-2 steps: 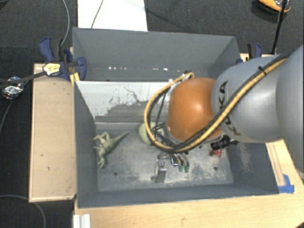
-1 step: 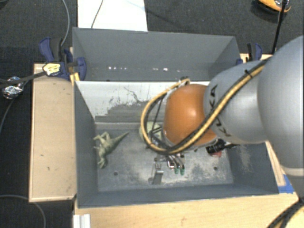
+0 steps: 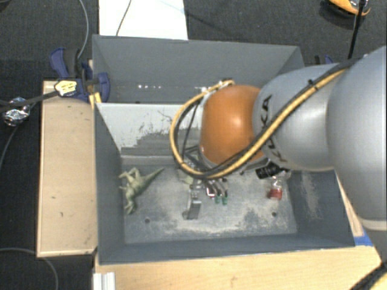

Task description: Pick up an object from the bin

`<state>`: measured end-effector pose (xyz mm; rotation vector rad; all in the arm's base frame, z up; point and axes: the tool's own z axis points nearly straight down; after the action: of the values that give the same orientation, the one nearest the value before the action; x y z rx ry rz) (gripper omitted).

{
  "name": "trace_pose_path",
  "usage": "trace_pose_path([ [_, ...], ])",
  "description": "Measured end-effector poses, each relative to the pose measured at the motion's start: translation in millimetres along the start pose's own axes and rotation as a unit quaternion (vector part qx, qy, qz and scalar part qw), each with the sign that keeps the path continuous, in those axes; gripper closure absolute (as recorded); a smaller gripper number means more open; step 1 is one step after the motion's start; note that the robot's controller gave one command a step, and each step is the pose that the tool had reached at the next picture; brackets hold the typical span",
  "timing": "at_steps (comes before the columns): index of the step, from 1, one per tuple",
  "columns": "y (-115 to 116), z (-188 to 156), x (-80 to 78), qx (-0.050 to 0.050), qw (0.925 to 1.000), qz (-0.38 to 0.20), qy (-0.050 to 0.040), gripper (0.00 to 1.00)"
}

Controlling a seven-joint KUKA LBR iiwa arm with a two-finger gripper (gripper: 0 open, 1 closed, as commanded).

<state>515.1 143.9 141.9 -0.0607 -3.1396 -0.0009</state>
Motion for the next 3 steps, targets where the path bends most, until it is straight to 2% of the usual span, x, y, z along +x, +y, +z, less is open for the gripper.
trace_pose_path([
  [1,3.5,-10.1,-7.4,-0.002,1.0000,0.006,-0.0029,0.00],
  [2,-15.0,-16.3,-18.8,-0.001,1.0000,0.001,-0.0037,0.00],
  [3,-25.7,21.8,-27.7,-0.003,0.9998,0.016,-0.0078,0.00],
])
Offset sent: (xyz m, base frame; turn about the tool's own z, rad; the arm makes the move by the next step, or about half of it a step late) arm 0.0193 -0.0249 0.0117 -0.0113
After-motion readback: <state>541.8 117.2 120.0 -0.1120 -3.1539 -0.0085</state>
